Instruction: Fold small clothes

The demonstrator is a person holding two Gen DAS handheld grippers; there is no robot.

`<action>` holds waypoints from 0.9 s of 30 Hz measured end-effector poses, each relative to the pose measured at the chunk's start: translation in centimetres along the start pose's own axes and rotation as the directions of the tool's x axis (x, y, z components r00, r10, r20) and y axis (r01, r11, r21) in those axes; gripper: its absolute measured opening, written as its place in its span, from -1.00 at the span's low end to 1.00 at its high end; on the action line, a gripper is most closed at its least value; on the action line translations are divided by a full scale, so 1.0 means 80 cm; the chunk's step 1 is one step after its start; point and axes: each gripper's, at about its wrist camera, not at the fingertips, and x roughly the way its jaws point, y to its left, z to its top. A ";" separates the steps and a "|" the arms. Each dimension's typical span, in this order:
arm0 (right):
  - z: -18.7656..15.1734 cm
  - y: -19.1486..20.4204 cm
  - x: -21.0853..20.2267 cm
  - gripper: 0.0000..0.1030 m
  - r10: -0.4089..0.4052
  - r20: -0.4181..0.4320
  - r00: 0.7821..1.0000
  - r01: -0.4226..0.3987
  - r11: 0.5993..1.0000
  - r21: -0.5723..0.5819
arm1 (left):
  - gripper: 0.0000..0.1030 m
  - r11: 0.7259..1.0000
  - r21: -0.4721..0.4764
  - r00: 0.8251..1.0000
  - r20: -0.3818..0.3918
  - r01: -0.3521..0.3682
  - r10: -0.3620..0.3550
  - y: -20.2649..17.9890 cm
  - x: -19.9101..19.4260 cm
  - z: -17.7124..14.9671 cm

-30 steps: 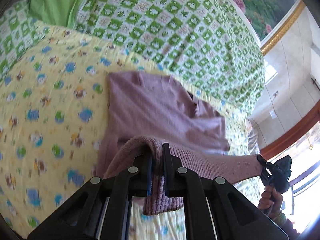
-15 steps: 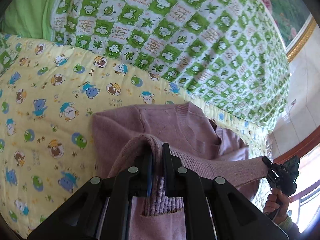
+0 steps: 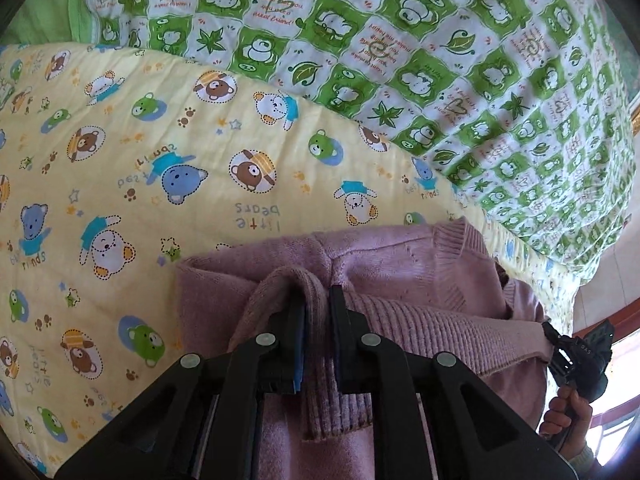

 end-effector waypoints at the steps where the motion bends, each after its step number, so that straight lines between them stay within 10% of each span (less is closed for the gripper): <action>1: 0.001 0.000 0.002 -0.76 -0.007 -0.006 1.000 0.007 1.000 -0.003 | -0.75 1.000 -0.001 1.000 -0.001 0.003 -0.003 -0.001 -0.001 0.001; 6: 0.008 0.006 0.000 -0.48 0.001 -0.024 1.000 -0.001 1.000 -0.005 | -0.46 1.000 -0.024 1.000 0.010 0.007 -0.007 -0.003 -0.014 0.006; 11: 0.015 0.018 -0.035 0.20 -0.027 0.068 0.997 0.027 1.000 -0.001 | 0.32 0.997 -0.055 0.992 0.105 -0.057 0.063 0.002 -0.066 0.005; 19: -0.027 0.057 -0.091 0.21 0.031 0.109 0.994 -0.016 0.991 -0.134 | 0.32 0.995 0.036 0.994 0.067 0.089 -0.092 -0.015 -0.123 -0.075; 27: -0.173 0.122 -0.050 0.05 0.027 -0.190 0.981 -0.117 0.869 -0.482 | 0.29 0.953 0.251 0.977 -0.168 0.169 -0.129 -0.100 -0.055 -0.195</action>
